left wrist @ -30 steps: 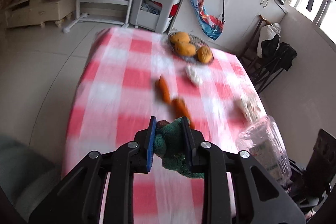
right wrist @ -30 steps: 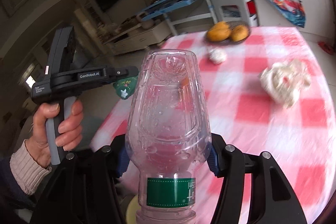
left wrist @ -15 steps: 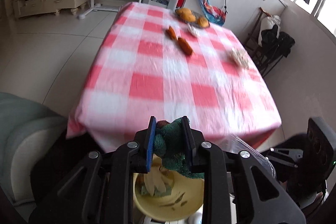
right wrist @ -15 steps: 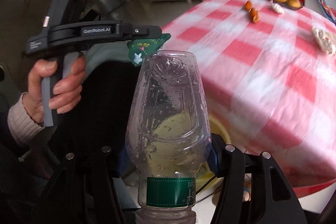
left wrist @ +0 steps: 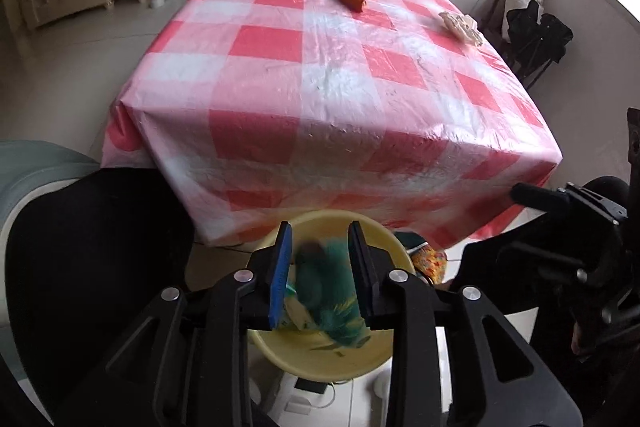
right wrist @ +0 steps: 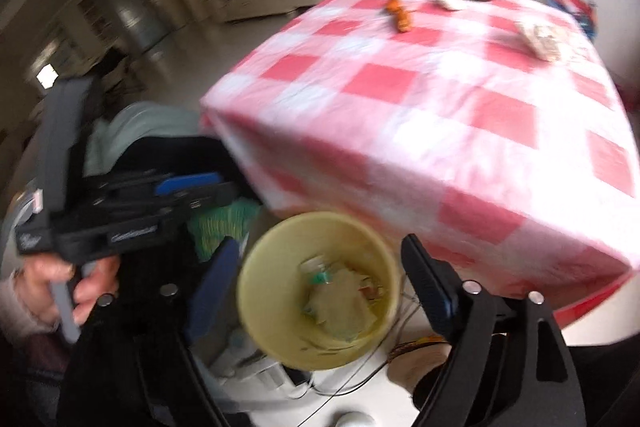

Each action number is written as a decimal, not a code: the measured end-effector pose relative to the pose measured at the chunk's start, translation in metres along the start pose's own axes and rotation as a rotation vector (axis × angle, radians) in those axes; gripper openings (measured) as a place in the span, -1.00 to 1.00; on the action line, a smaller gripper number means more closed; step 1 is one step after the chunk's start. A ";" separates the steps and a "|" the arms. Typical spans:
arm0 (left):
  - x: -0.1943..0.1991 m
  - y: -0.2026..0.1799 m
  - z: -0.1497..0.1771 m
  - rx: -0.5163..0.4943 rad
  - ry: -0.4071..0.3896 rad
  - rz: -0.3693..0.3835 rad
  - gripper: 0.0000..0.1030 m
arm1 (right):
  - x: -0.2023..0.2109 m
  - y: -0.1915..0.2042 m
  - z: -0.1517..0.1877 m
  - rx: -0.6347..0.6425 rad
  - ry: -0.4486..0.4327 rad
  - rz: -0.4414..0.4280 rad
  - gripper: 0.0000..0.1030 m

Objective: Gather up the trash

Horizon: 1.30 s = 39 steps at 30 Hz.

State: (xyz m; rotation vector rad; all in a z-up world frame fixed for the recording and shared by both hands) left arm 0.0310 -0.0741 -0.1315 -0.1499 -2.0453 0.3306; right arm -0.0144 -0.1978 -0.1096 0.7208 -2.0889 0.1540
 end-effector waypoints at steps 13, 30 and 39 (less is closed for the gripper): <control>0.021 0.013 -0.009 0.033 -0.169 -0.054 0.45 | 0.014 -0.011 0.003 -0.059 -0.068 0.167 0.71; 0.013 0.018 -0.014 0.080 -0.177 -0.072 0.68 | 0.000 0.010 0.005 0.070 -0.040 0.249 0.72; 0.009 0.019 -0.016 0.086 -0.170 -0.067 0.72 | -0.004 0.012 0.005 0.083 -0.030 0.256 0.72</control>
Point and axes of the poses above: each gripper's, at about its wrist camera, not at the fingertips, and x roughly against the way its jaws point, y to its left, z to its underside, the point moved 4 cm from there along -x, roughly the way its jaws point, and after that the axes turned 11 degrees about x, right-handed, at the moved point
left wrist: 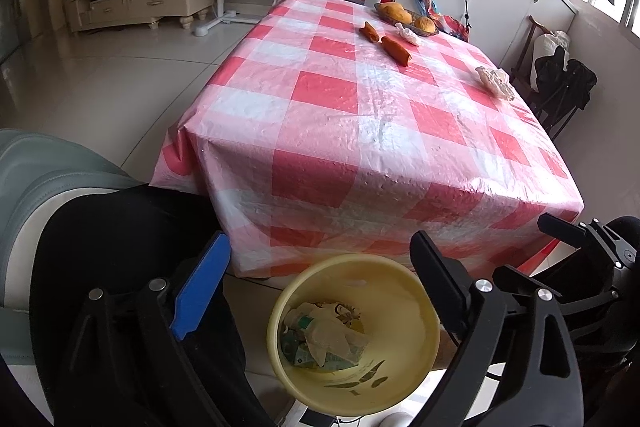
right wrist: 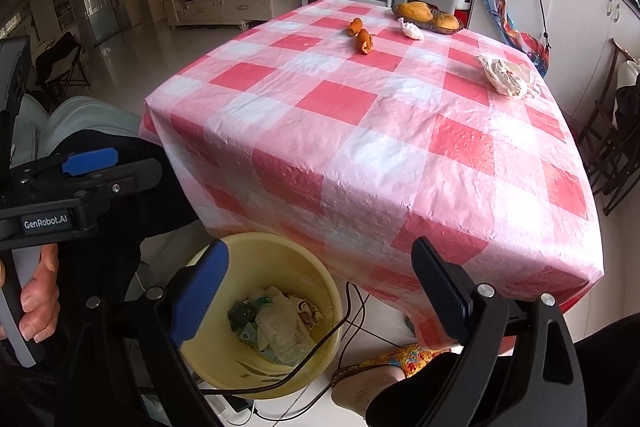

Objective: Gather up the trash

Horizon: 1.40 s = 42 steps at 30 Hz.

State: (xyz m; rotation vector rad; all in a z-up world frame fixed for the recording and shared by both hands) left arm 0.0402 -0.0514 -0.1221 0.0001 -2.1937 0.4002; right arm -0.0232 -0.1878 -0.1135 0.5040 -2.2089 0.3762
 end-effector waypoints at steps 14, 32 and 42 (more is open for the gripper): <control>-0.004 -0.004 0.002 -0.019 0.008 -0.014 0.74 | -0.002 0.002 0.000 0.005 0.005 0.000 0.72; -0.006 -0.007 0.002 -0.022 0.010 -0.019 0.74 | -0.003 0.002 0.000 0.007 0.007 -0.001 0.72; -0.007 -0.008 0.002 -0.024 0.012 -0.021 0.74 | -0.004 0.004 0.000 0.010 0.009 -0.002 0.72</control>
Point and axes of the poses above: each gripper's, at about its wrist camera, not at the fingertips, and x roughly against the way its jaws point, y to its left, z to its underside, the point moved 4 cm from there along -x, roughly the way its jaws point, and after that the axes turned 11 degrees about x, right-handed, at the moved point
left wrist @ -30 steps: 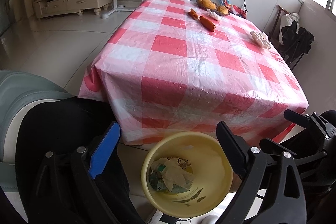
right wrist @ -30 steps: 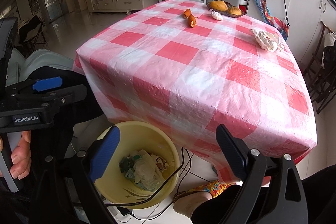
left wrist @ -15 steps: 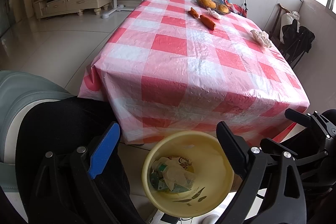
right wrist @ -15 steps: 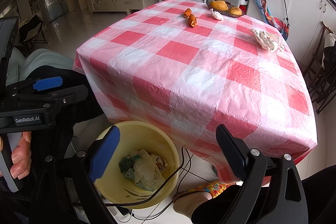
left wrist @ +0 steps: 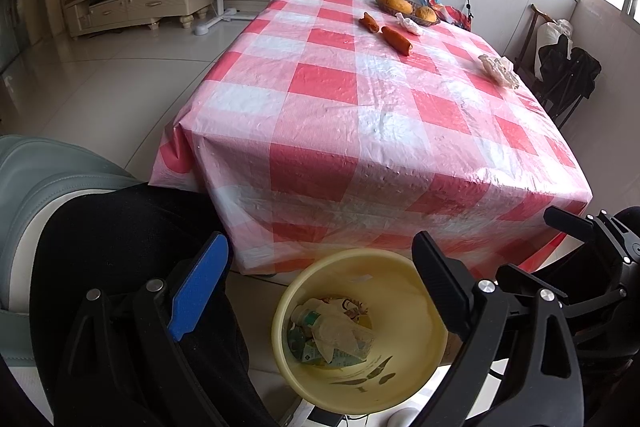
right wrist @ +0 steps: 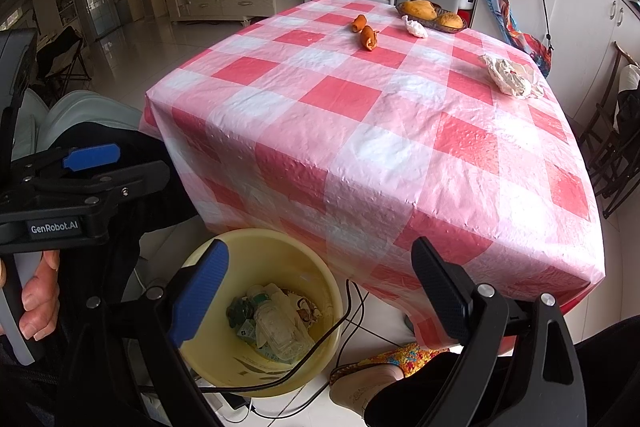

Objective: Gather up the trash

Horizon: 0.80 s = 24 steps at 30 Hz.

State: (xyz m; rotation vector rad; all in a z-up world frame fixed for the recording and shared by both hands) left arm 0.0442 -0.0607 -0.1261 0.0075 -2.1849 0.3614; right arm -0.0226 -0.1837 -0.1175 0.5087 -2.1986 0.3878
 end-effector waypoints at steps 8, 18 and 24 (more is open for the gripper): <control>-0.001 0.000 0.000 -0.002 0.001 -0.002 0.74 | 0.000 0.000 0.000 -0.001 0.000 0.000 0.72; -0.002 -0.002 0.000 -0.005 0.005 -0.007 0.75 | 0.000 0.000 0.000 0.000 0.000 0.000 0.72; -0.002 -0.003 0.000 -0.006 0.006 -0.009 0.75 | 0.000 0.000 0.000 0.001 0.001 -0.001 0.72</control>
Point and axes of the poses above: each gripper's, at about its wrist camera, not at the fingertips, and x roughly against the way its jaws point, y to its left, z to its underside, the point moved 4 cm from there along -x, roughly the way its jaws point, and after that the axes turned 11 degrees about x, right-handed, at the moved point
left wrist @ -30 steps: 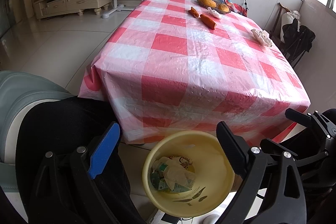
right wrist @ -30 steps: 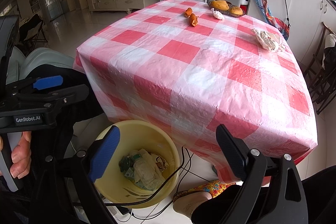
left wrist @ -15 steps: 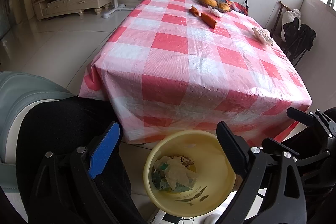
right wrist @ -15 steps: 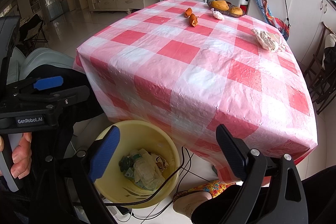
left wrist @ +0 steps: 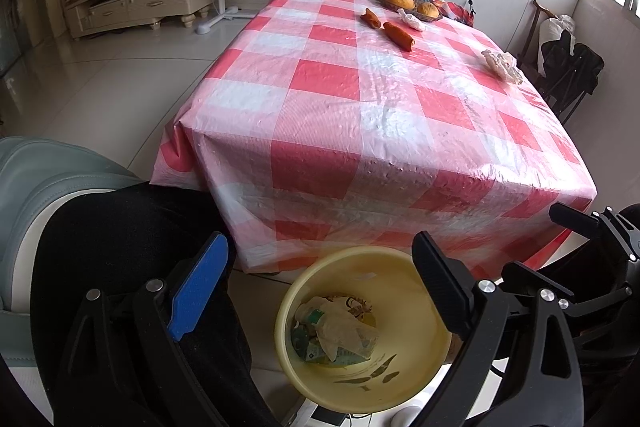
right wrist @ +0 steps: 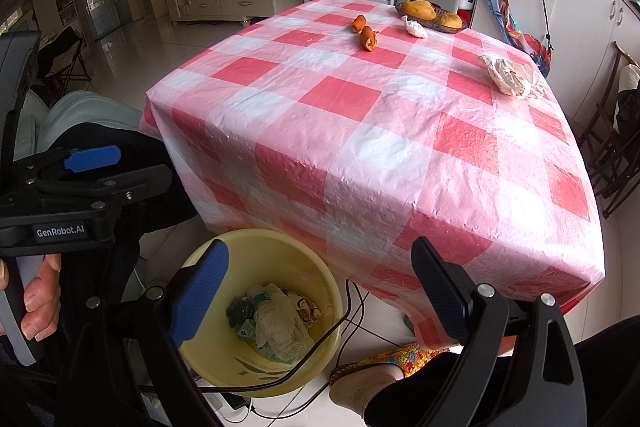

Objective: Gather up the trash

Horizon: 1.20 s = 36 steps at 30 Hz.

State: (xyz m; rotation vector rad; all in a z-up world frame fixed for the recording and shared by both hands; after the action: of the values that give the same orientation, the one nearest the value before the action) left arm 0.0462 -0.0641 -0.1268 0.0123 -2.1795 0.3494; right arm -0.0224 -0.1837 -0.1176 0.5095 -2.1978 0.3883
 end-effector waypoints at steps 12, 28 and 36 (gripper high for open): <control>-0.002 0.000 0.001 -0.004 0.004 -0.006 0.75 | 0.000 0.000 0.000 -0.001 0.001 0.000 0.72; -0.004 -0.004 -0.001 -0.006 0.007 -0.008 0.76 | 0.000 0.000 0.000 0.000 0.001 -0.001 0.72; -0.005 -0.006 -0.002 -0.007 0.008 -0.010 0.76 | -0.001 0.000 0.000 -0.004 0.000 0.000 0.72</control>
State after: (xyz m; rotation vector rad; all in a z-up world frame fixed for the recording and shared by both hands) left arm 0.0510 -0.0701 -0.1281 0.0175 -2.1720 0.3352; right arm -0.0218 -0.1838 -0.1180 0.5079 -2.1983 0.3841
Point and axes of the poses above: each gripper's, at about its wrist camera, not at the fingertips, and x roughly against the way its jaws point, y to its left, z to its underside, the point moved 4 cm from there along -x, roughly the way its jaws point, and after that the axes turned 11 degrees about x, right-handed, at the moved point
